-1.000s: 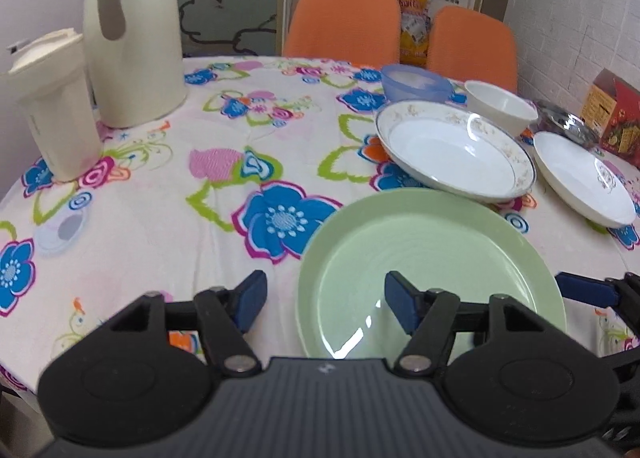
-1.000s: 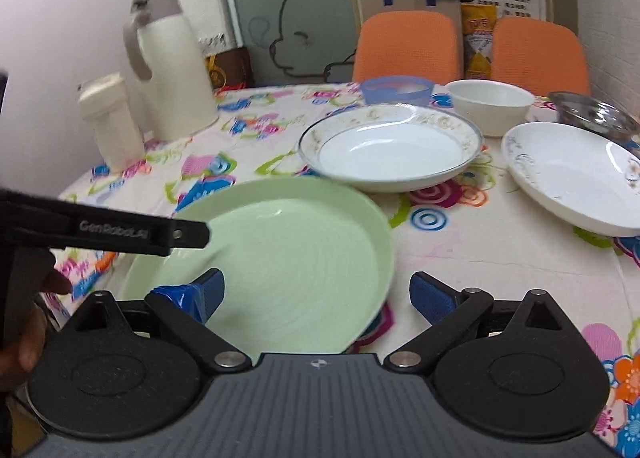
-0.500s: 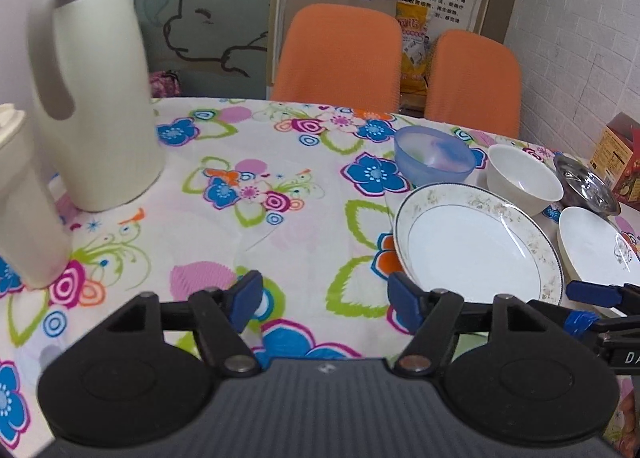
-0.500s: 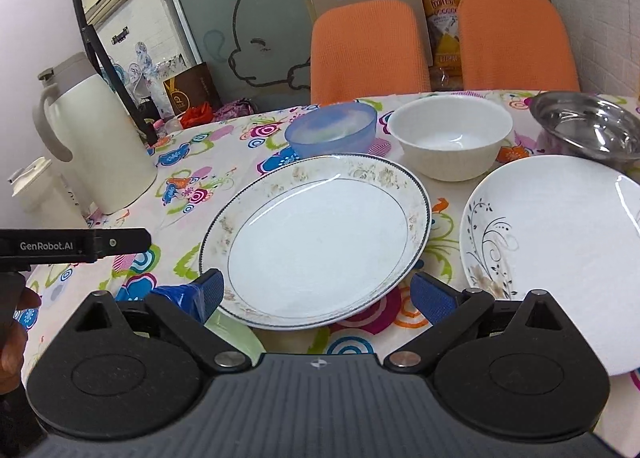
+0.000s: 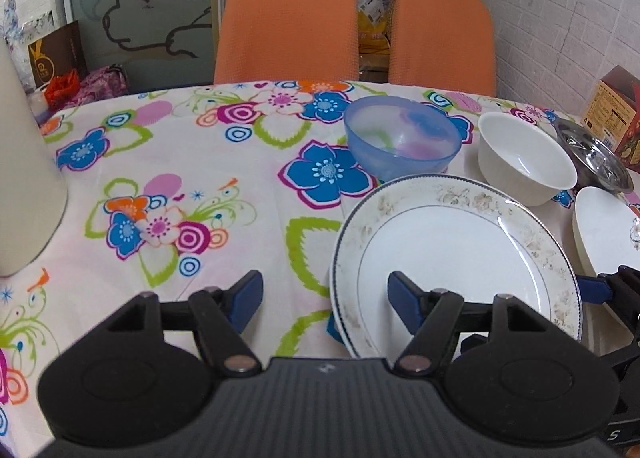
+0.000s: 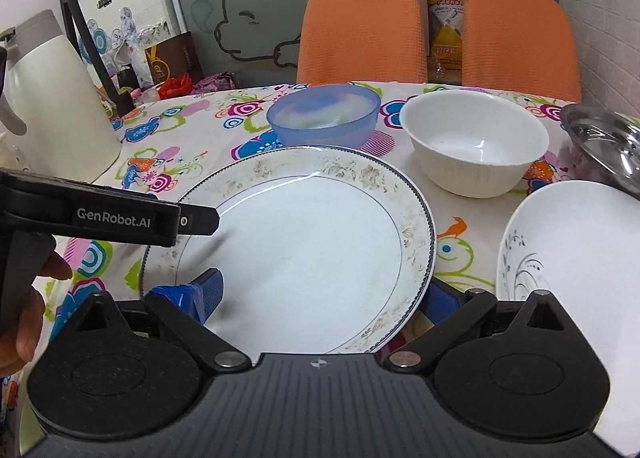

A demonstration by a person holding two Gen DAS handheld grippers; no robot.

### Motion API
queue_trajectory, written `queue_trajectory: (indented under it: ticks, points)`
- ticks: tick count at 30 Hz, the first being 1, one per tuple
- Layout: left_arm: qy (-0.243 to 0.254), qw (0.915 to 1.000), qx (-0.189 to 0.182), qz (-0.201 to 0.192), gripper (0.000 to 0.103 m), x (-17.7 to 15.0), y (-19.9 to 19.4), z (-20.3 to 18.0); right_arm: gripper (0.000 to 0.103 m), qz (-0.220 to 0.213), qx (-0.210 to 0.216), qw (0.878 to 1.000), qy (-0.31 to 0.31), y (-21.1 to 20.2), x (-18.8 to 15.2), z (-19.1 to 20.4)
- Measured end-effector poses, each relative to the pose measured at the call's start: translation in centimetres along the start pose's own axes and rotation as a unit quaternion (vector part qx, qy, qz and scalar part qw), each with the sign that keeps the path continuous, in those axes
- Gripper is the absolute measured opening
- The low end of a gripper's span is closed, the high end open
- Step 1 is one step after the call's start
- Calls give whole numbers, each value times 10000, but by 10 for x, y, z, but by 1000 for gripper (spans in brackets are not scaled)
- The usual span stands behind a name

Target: Organize plates and bowls

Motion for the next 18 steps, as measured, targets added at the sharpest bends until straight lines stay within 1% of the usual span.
queue_trajectory:
  ticks: [2, 3, 6, 7, 8, 12, 14, 15, 16, 17, 18]
  points:
    - [14, 10000, 6, 17, 71, 0, 1, 3, 88, -6, 122, 9999, -6, 0, 1, -4]
    - [9, 10000, -19, 31, 71, 1, 2, 4, 88, -17, 107, 9999, -3, 2, 1, -6]
    - [29, 9999, -110, 90, 71, 1, 9, 0, 89, -120, -189, 9996, -172, 5, 1, -7]
    - [51, 9999, -109, 116, 71, 1, 12, -2, 89, -88, -222, 9992, -319, 7, 0, -4]
    - [62, 9998, -120, 144, 71, 0, 15, -4, 89, -16, -289, 9978, -603, 11, -2, 1]
    - [46, 9998, -154, 130, 71, -2, 17, -5, 90, -172, -120, 9977, -644, 10, -5, -1]
    - [63, 9998, -161, 126, 70, -2, 18, -5, 90, -168, -42, 9976, -673, 11, -4, -2]
    - [55, 9998, -179, 111, 68, -2, 17, -5, 90, -158, -2, 9976, -676, 11, -3, -2]
    - [52, 9997, -203, 106, 64, -2, 16, -6, 90, -148, 45, 9976, -671, 12, -3, -1]
    - [37, 9996, -256, 96, 54, -2, 15, -7, 90, -156, 63, 9975, -684, 12, -4, 1]
    - [36, 9995, -316, 92, 49, -2, 14, -8, 90, -179, 43, 9974, -690, 12, -4, 2]
Point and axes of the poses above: each gripper's, at about its wrist camera, not at the fingertips, and y roughly the way its jaws point, z to its left, x to its top, the point moved 1 cm from there along y, roughly the way its jaws point, and after that the axes turned 11 degrees about -z, right-handed, at the moved point
